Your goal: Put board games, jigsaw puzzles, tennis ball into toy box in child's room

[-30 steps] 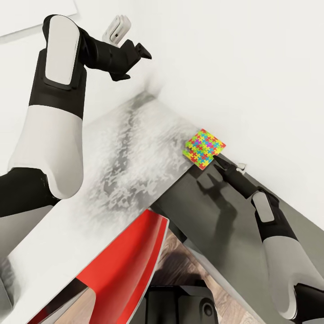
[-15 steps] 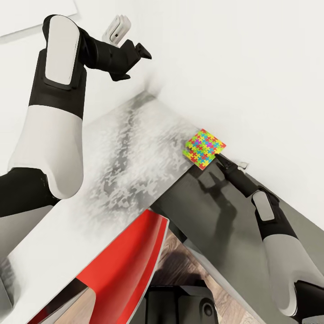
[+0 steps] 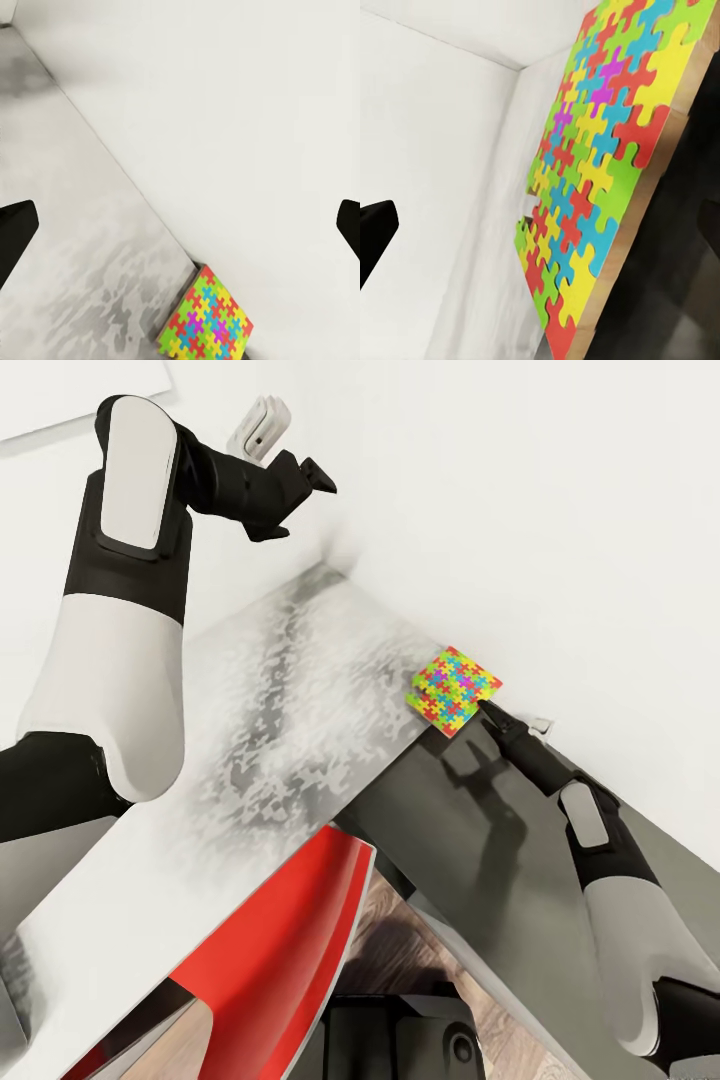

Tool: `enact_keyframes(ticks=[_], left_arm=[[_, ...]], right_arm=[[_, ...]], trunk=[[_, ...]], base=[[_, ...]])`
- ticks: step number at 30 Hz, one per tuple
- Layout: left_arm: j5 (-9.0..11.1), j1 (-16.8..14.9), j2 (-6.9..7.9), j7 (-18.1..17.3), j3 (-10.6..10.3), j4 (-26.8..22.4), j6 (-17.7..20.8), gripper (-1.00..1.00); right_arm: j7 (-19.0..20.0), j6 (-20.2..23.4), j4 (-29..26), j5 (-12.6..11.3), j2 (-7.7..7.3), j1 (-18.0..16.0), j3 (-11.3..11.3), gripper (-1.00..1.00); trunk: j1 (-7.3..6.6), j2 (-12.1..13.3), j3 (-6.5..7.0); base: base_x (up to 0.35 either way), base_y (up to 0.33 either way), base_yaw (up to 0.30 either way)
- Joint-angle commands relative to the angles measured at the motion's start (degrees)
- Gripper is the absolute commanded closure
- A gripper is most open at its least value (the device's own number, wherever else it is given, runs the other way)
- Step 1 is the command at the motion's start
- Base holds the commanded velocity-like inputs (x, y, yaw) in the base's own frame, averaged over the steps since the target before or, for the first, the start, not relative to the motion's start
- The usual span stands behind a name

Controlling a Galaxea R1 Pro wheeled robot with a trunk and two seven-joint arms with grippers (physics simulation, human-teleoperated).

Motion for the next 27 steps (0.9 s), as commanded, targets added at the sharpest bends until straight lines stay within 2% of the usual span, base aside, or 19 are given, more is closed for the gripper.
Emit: enact_keyframes(ticks=[1, 27], left_arm=[[0.6, 0.0, -0.06, 0.6, 0.2, 0.0, 0.2, -1.00], [0.6, 0.1, -0.03, 0.5, 0.2, 0.1, 0.2, -1.00]], right_arm=[[0.1, 0.4, 0.0, -0.4, 0.00, 0.0, -0.1, -1.00], [-0.1, 0.2, 4.2, -0.3, -0.37, -1.9, -0.3, -1.00]], trunk=[[0.03, -0.1, -0.07], [0.03, -0.1, -0.07]], base=[[0.000, 0.000, 0.000], [0.000, 0.000, 0.000]])
